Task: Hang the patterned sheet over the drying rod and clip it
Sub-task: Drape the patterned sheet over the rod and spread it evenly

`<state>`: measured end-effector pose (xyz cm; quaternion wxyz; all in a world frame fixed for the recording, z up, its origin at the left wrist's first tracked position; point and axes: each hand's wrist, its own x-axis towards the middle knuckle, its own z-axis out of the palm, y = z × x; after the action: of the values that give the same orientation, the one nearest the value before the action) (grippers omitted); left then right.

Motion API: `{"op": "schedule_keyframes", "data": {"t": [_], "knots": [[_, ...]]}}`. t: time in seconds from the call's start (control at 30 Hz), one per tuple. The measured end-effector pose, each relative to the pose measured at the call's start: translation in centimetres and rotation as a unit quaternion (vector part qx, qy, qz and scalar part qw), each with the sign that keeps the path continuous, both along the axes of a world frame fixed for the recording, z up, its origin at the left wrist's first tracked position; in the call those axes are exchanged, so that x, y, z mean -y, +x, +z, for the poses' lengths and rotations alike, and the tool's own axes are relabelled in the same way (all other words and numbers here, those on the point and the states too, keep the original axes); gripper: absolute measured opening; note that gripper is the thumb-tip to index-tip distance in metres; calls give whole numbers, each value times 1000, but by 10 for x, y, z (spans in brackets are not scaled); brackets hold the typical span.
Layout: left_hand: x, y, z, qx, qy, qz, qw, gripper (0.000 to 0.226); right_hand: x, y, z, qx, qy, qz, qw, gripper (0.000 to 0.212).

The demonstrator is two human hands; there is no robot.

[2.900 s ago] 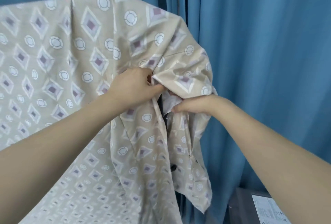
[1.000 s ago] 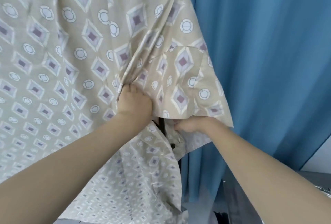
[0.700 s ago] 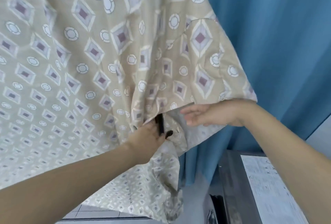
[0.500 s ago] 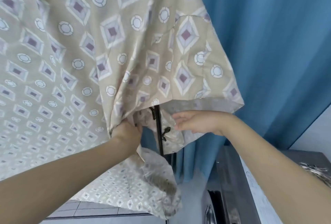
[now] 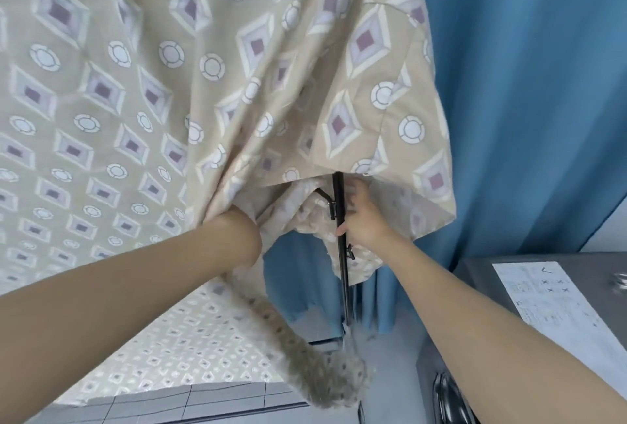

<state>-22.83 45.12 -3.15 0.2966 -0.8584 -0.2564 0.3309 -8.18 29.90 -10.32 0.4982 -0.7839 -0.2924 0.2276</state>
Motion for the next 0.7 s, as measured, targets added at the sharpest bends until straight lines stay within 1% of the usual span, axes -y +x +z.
{"op": "schedule_keyframes", "data": {"t": [0.03, 0.07, 0.1, 0.13, 0.17, 0.23, 0.3, 0.37, 0.4, 0.47, 0.5, 0.53, 0.6, 0.7], "knots": [[4, 2, 8, 36, -75, 1, 997, 41, -2, -1, 3, -1, 7, -7, 1000, 72], [10, 6, 15, 70, -135, -12, 988, 37, -3, 0, 5, 16, 0, -12, 1000, 61], [12, 12, 20, 110, -173, -42, 978, 38, -2, -1, 8, 49, -16, -15, 999, 45], [11, 17, 25, 146, -192, -62, 968, 40, -2, -1, 10, 91, -41, -28, 995, 29], [7, 20, 30, 194, -202, -78, 957, 42, 1, -1, 13, 132, -72, -41, 988, 23], [-10, 28, 26, 266, -198, -106, 937, 44, 4, 0, 17, 185, -131, -52, 973, 26], [-22, 33, 23, 284, -206, -127, 928, 28, 4, 1, 20, 186, -166, -52, 967, 31], [-26, 36, 23, 313, -257, -121, 906, 27, 2, 1, 24, 195, -191, -63, 960, 32], [-27, 37, 23, 327, -286, -110, 894, 26, 1, 1, 26, 196, -195, -74, 958, 29], [-29, 38, 28, 397, -330, -69, 853, 20, 0, 0, 29, 196, -170, -112, 959, 25], [-29, 38, 34, 441, -347, -49, 827, 20, 0, 1, 30, 196, -148, -132, 960, 27], [-30, 39, 40, 471, -352, -34, 808, 23, -1, 1, 32, 193, -129, -142, 962, 27], [-33, 46, 48, 504, -345, -20, 792, 26, -5, -2, 37, 198, -113, -143, 963, 25], [-44, 52, 55, 531, -346, -5, 773, 30, -10, -6, 39, 205, -88, -174, 959, 30]]}}
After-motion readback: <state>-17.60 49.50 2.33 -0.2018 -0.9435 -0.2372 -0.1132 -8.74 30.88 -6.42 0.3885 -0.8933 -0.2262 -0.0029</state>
